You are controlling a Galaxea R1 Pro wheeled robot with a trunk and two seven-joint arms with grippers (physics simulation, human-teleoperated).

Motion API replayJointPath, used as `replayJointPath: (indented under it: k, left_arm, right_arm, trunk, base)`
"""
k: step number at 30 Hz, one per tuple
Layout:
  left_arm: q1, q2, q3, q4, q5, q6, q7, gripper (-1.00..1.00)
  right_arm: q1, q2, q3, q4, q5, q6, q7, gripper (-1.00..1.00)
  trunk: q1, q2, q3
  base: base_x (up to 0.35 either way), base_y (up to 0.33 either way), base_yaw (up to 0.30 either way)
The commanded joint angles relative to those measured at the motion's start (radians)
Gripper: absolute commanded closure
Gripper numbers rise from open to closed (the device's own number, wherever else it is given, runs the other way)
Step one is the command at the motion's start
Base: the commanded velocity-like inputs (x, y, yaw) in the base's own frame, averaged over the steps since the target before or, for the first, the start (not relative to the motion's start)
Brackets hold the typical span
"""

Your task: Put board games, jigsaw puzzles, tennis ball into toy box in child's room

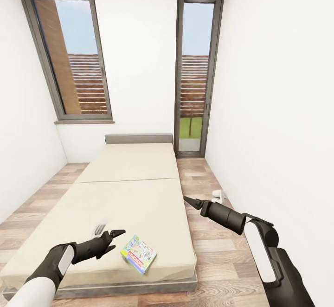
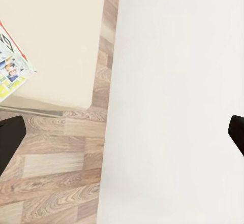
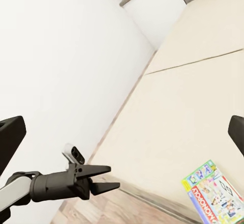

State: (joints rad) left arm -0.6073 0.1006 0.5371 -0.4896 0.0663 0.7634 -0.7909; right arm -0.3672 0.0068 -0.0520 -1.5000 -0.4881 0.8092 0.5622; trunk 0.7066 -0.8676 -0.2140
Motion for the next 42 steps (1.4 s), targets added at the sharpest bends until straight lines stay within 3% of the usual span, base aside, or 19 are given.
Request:
replayJointPath:
  k: [1, 7, 14, 19, 23, 28, 35, 42]
  left_arm:
    - [-0.001, 0.000, 0.003, 0.000, 0.005, 0.008, 0.000, -1.00]
    - [-0.003, 0.003, 0.003, 0.000, 0.006, 0.009, -0.002, -1.00]
    - [-0.003, 0.028, 0.004, 0.000, 0.006, 0.009, -0.002, -1.00]
    - [-0.003, 0.027, 0.004, 0.000, 0.006, 0.008, 0.000, -1.00]
    - [-0.003, 0.025, 0.004, 0.000, 0.006, 0.007, 0.001, -1.00]
    - [-0.003, 0.026, 0.004, 0.000, 0.006, 0.007, 0.000, -1.00]
    - [-0.003, 0.026, 0.004, 0.000, 0.006, 0.007, -0.001, -1.00]
    - [-0.003, 0.026, 0.005, 0.000, 0.006, 0.008, -0.002, -1.00]
  right_arm:
    - [-0.001, 0.001, -0.002, 0.000, -0.001, 0.006, 0.003, -1.00]
    - [-0.001, -0.001, -0.004, -0.010, -0.001, 0.003, 0.003, -1.00]
    - [0.000, -0.002, 0.008, -0.041, -0.016, 0.019, 0.045, -1.00]
    - [0.001, -0.005, 0.013, -0.059, -0.091, 0.019, 0.220, -1.00]
    - [0.001, -0.004, 0.010, -0.058, -0.107, 0.016, 0.274, -1.00]
    - [0.001, -0.003, 0.008, -0.054, -0.112, 0.013, 0.260, -1.00]
    - [0.001, -0.001, 0.013, -0.038, -0.124, 0.005, 0.179, -1.00]
    - [0.001, 0.000, 0.016, -0.027, -0.127, 0.004, 0.164, -1.00]
  trunk:
    - [0.004, -0.008, -0.005]
    - [0.027, -0.050, -0.023]
    - [0.054, -0.099, -0.045]
    - [0.073, -0.134, -0.061]
    - [0.088, -0.162, -0.074]
    - [0.108, -0.197, -0.089]
    - [0.134, -0.246, -0.111]
    - [0.161, -0.295, -0.133]
  base:
    - [0.000, 0.000, 0.000]
    - [0.000, 0.000, 0.000]
    - [0.000, 0.000, 0.000]
    - [0.000, 0.000, 0.000]
    - [0.000, 0.000, 0.000]
    - [0.000, 0.000, 0.000]
    - [0.000, 0.000, 0.000]
    - [0.000, 0.000, 0.000]
